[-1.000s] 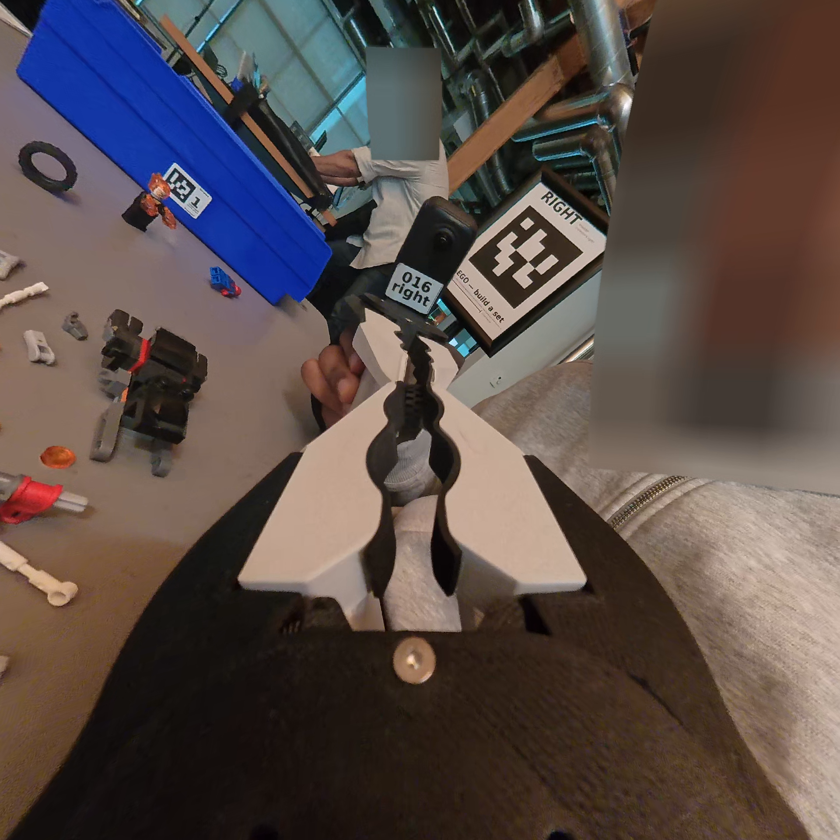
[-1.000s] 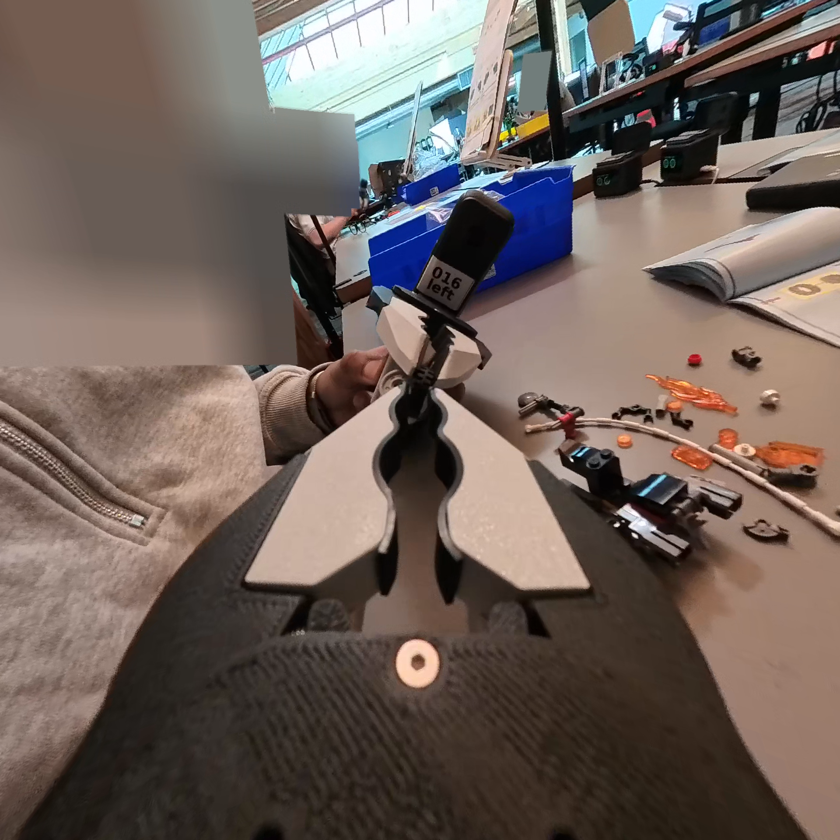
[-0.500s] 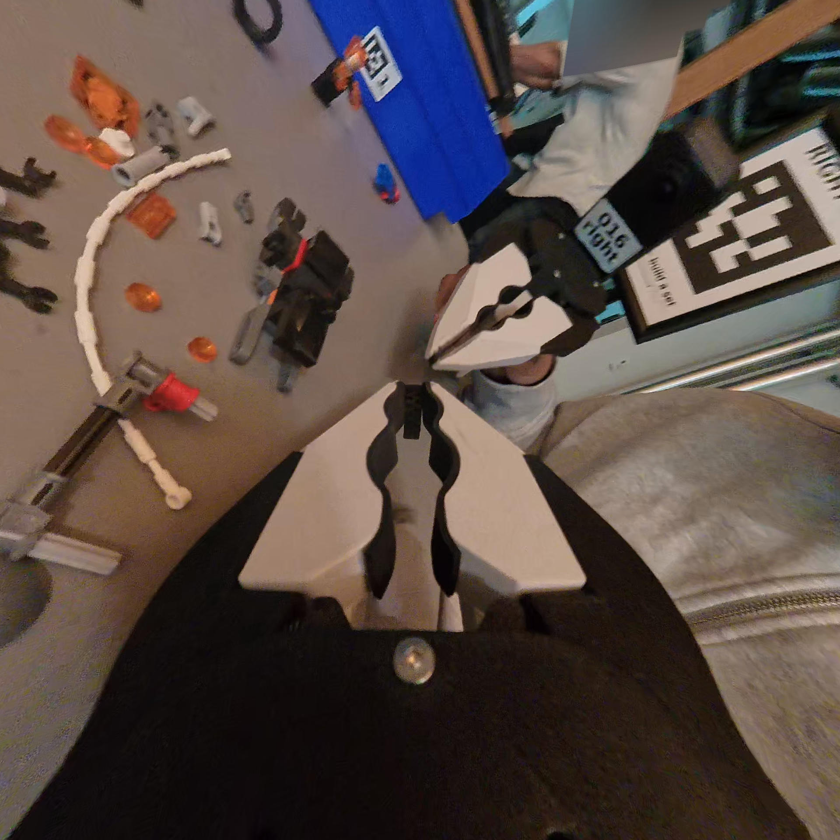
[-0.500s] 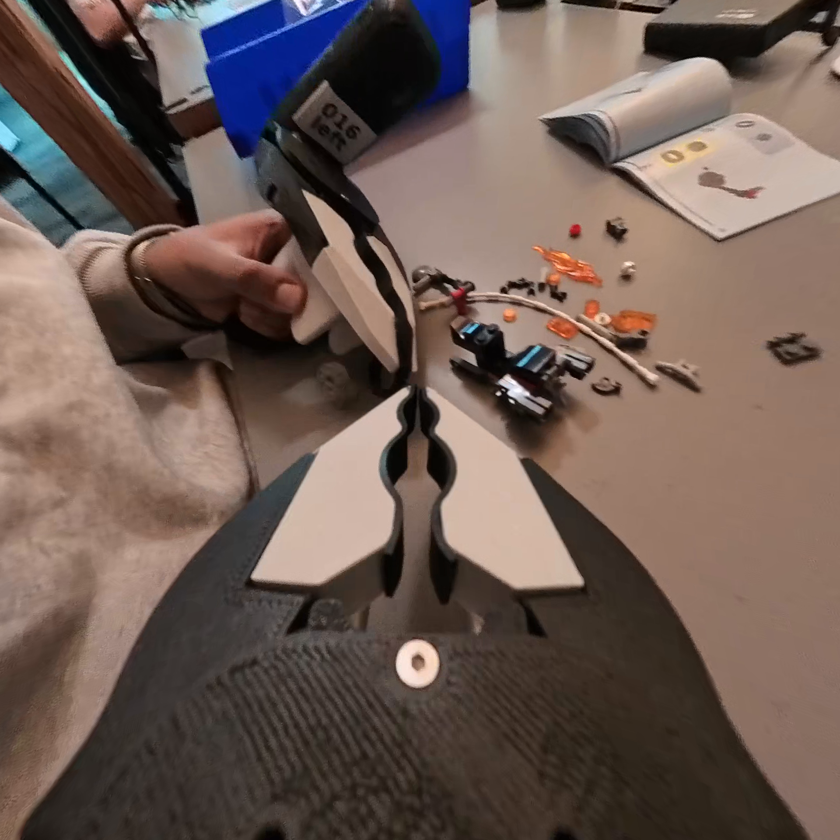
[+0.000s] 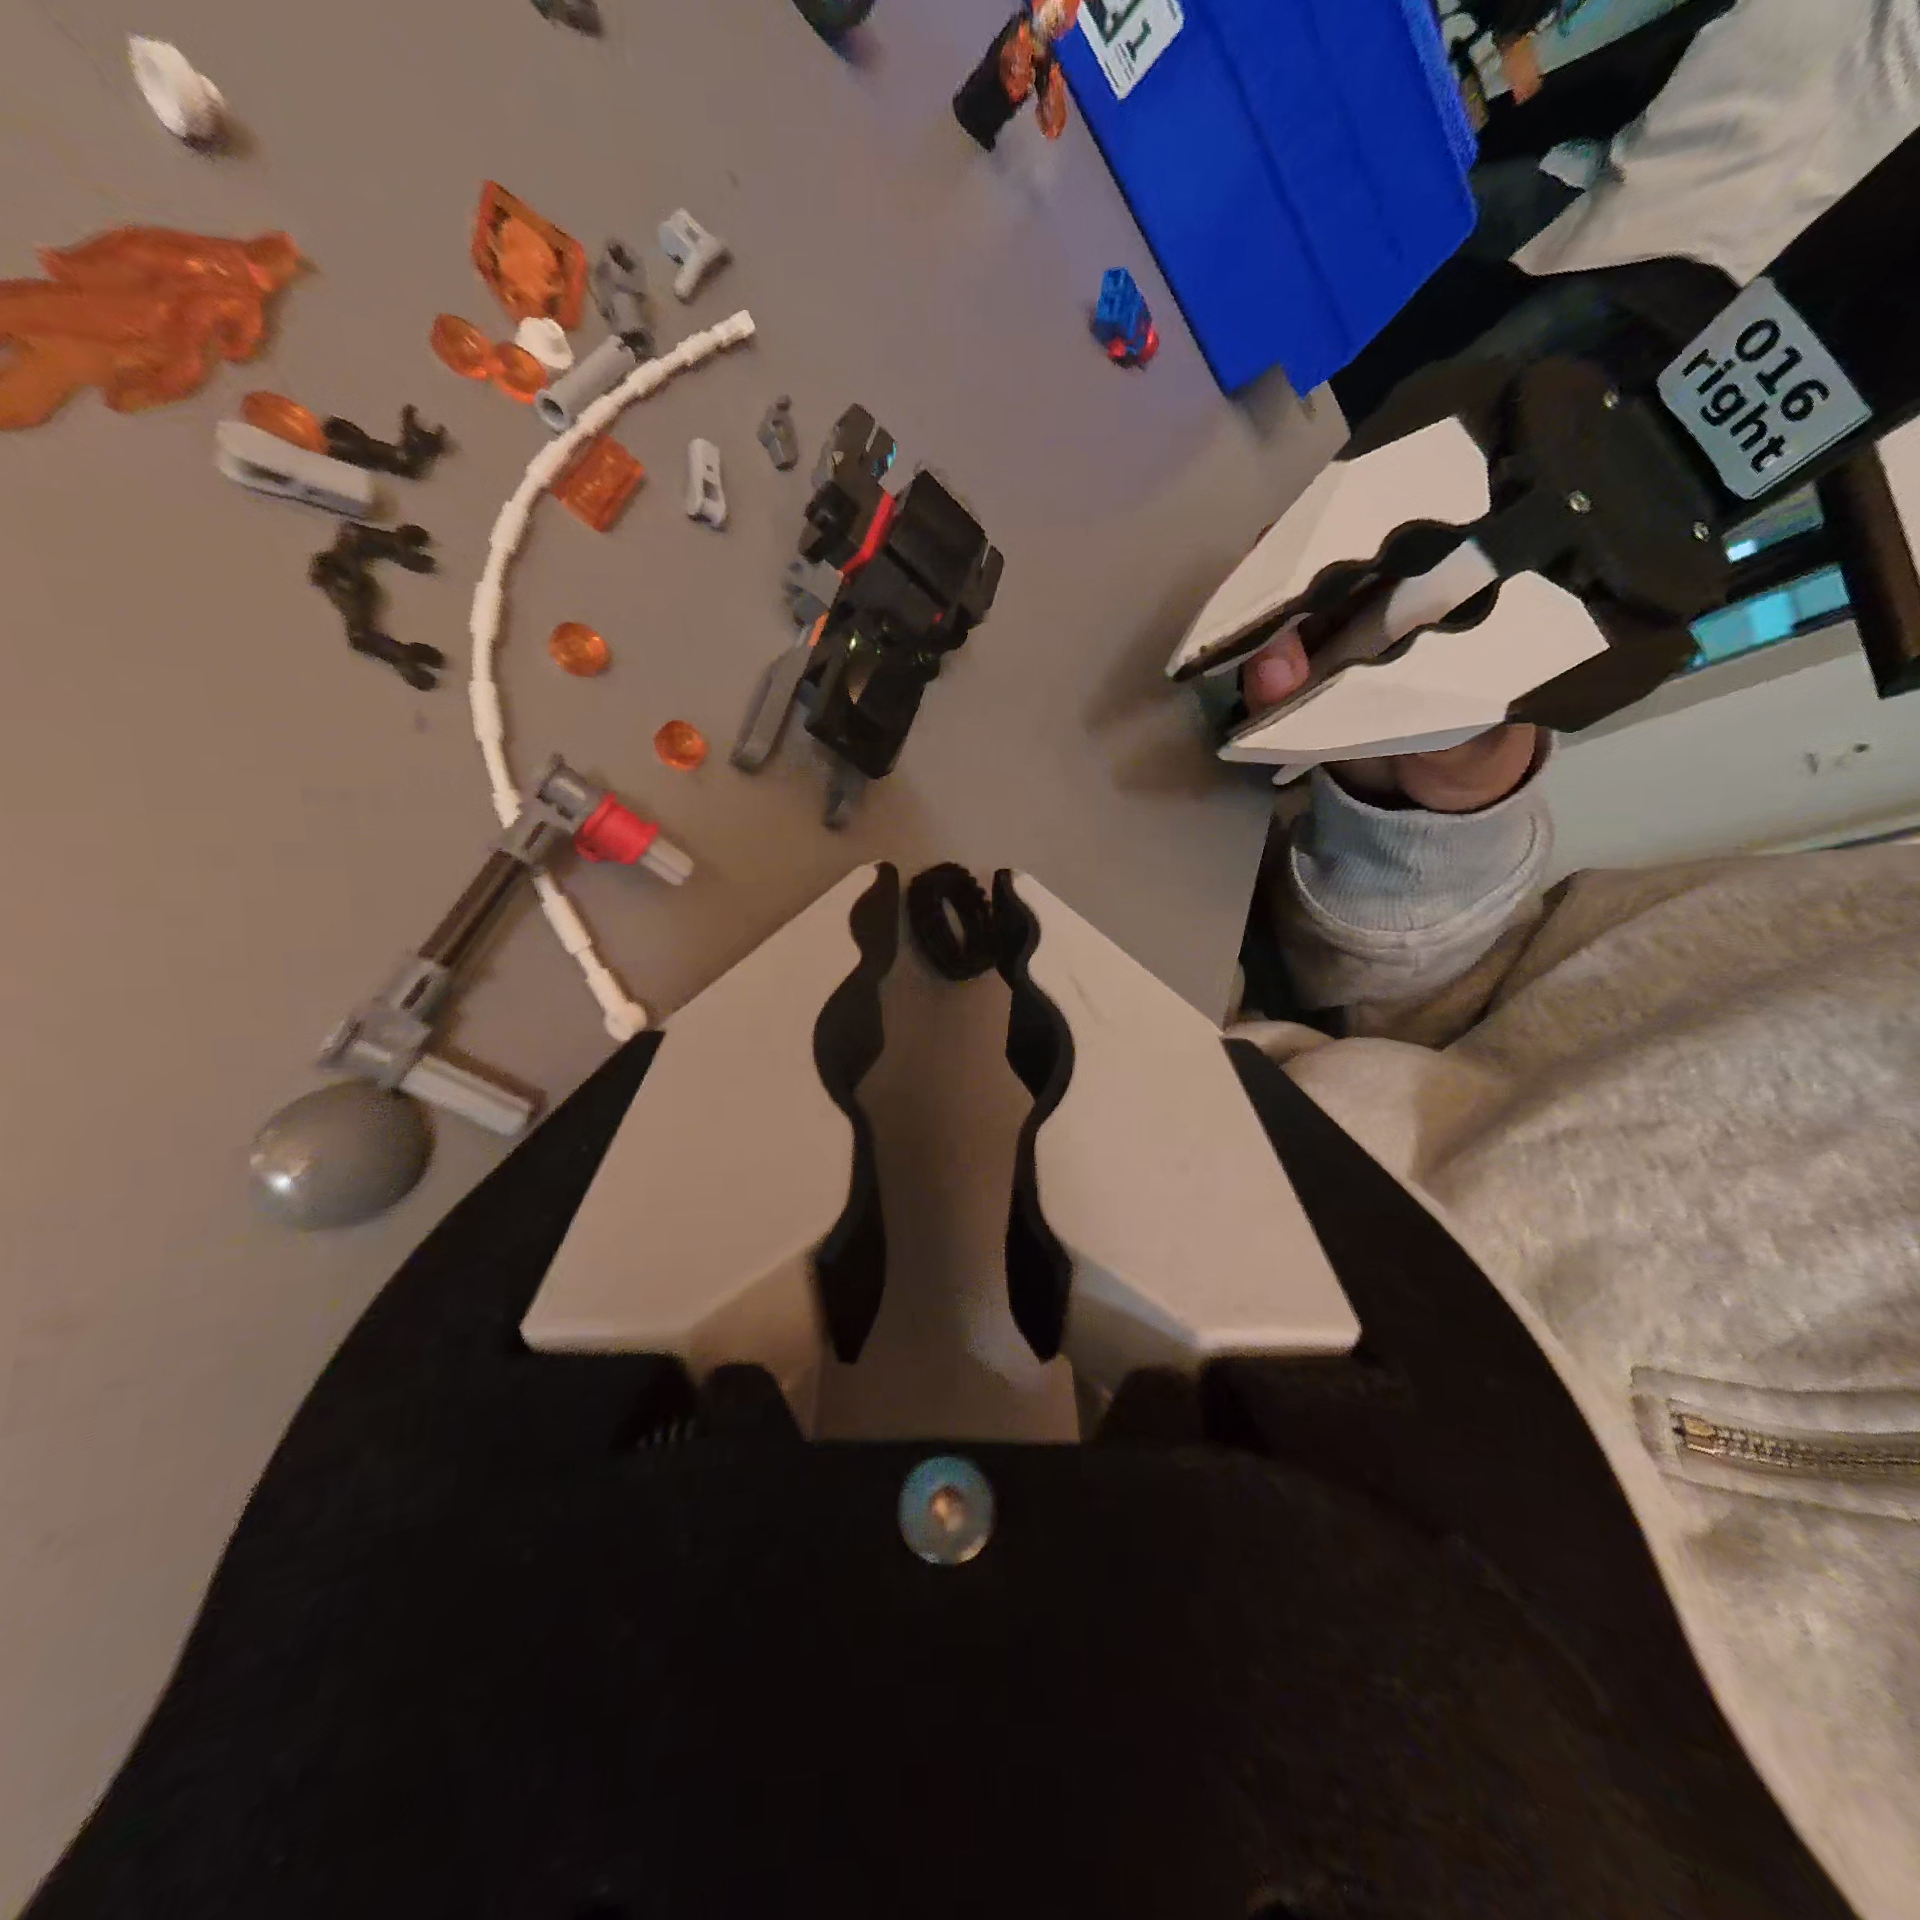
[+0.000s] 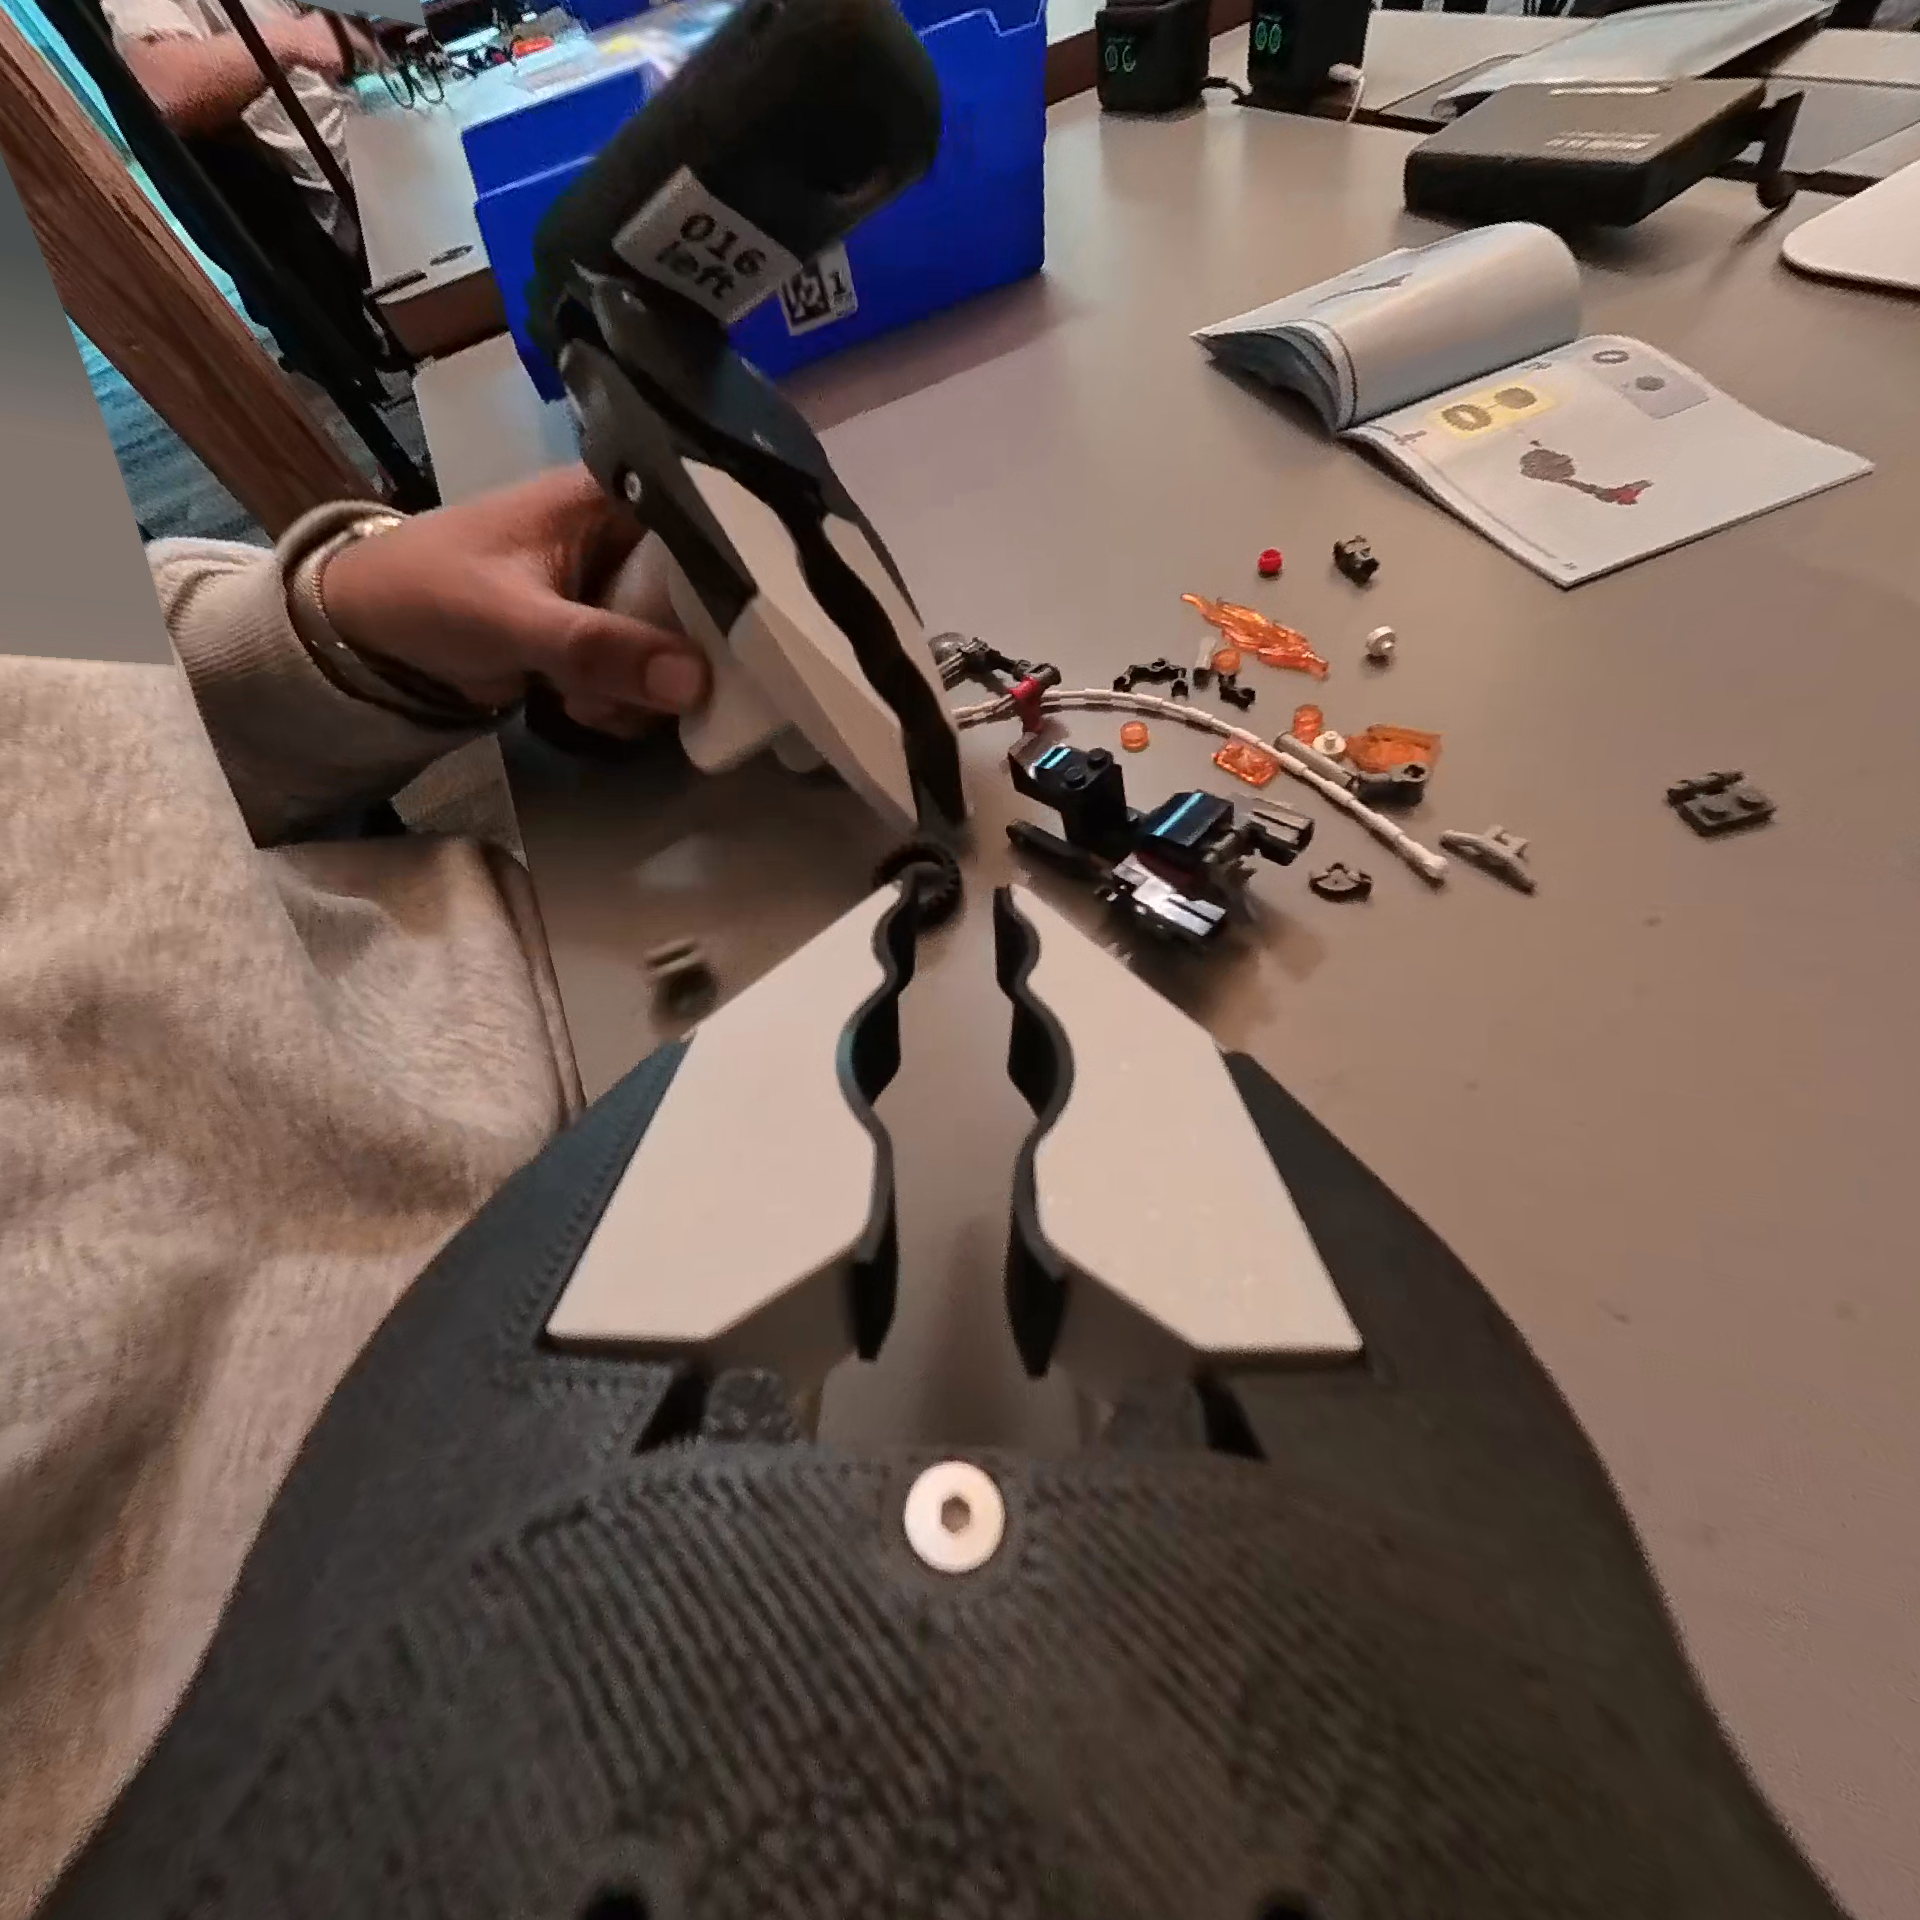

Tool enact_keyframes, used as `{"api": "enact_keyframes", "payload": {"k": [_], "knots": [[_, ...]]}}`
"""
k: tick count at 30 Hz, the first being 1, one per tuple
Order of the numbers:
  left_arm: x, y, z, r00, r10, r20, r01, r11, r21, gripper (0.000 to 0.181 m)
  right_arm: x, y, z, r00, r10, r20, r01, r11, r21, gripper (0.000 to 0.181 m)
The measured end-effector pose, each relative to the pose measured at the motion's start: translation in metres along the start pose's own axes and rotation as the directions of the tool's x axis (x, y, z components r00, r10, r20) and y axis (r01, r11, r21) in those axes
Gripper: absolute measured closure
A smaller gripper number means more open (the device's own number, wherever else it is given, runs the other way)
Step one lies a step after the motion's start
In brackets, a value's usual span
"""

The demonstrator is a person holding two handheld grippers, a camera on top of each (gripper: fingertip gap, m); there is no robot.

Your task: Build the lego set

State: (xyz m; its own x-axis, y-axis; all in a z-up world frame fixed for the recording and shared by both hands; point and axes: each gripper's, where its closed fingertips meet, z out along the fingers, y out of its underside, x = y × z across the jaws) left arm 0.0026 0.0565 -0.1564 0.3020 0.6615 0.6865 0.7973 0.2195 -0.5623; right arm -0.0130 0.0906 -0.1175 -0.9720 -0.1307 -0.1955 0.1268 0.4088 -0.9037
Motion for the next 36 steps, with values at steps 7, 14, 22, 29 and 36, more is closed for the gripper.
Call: {"api": "enact_keyframes", "payload": {"k": [7,14,22,29,36], "knots": [[0.007,0.003,-0.02,0.999,0.042,-0.02,-0.042,0.999,0.021,0.157,-0.018,0.015,0.011,0.993,-0.107,0.058,0.112,0.988,-0.11,0.16],[0.005,0.018,-0.017,0.998,0.06,-0.01,-0.06,0.998,-0.031,0.158,-0.066,0.028,0.027,0.925,-0.315,0.214,0.348,0.927,-0.141,0.153],[0.009,0.019,-0.011,0.998,0.034,-0.062,-0.036,0.999,-0.029,0.159,-0.075,0.044,0.046,0.919,-0.309,0.244,0.369,0.892,-0.262,0.168],[0.009,0.017,-0.01,0.998,0.055,-0.043,-0.056,0.998,-0.017,0.157,-0.077,0.036,0.042,0.923,-0.295,0.248,0.349,0.913,-0.214,0.163],[0.01,0.015,-0.009,0.997,0.047,-0.057,-0.048,0.999,-0.011,0.156,-0.086,0.038,0.036,0.913,-0.245,0.326,0.322,0.923,-0.209,0.155]]}}
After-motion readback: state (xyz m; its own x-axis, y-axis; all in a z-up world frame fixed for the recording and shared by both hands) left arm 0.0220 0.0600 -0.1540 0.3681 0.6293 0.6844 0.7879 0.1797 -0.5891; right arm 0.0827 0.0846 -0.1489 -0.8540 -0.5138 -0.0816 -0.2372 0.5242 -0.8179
